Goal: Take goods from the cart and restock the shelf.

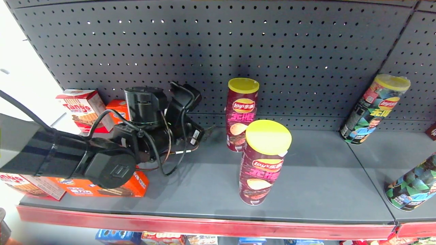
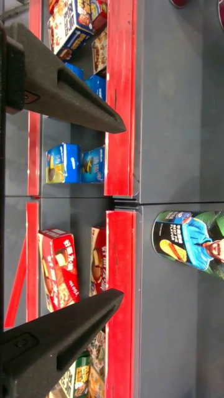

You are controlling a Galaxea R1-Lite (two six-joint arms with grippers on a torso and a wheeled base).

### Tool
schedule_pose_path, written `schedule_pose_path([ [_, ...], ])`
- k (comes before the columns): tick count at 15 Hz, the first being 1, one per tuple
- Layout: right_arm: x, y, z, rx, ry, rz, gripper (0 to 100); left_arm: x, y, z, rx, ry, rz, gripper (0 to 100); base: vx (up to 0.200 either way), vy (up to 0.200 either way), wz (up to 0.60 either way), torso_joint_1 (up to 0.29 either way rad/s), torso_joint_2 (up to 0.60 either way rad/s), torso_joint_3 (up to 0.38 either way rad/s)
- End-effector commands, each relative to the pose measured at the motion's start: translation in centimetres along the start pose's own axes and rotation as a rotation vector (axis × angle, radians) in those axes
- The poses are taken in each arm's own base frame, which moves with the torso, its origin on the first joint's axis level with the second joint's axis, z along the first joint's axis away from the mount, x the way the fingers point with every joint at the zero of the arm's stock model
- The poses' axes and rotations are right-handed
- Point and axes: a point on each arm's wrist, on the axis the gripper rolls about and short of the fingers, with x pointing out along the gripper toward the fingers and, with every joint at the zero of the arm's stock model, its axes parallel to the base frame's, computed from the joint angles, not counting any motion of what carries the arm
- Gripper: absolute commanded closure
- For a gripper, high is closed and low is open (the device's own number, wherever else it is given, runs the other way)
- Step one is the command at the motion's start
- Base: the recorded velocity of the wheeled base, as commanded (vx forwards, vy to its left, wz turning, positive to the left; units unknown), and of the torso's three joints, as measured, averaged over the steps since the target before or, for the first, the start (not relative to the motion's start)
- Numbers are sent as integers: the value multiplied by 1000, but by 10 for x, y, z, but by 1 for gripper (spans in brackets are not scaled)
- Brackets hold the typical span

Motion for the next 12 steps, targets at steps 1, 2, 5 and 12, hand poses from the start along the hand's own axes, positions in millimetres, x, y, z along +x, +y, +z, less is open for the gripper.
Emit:
schedule_pose_path([
  [1,0,0,0,0,1,0,0,18,-6,-9,0,15,-2,0,0,0,0,0,0,0],
  [2,0,0,0,0,1,0,0,23,-7,-7,0,8,-3,0,0,0,0,0,0,0],
  [5,0,0,0,0,1,0,0,31,-16,-4,2,-7,-20,0,0,0,0,0,0,0],
  [12,0,0,0,0,1,0,0,36,-27,0,1,-20,-44,0,0,0,0,0,0,0],
])
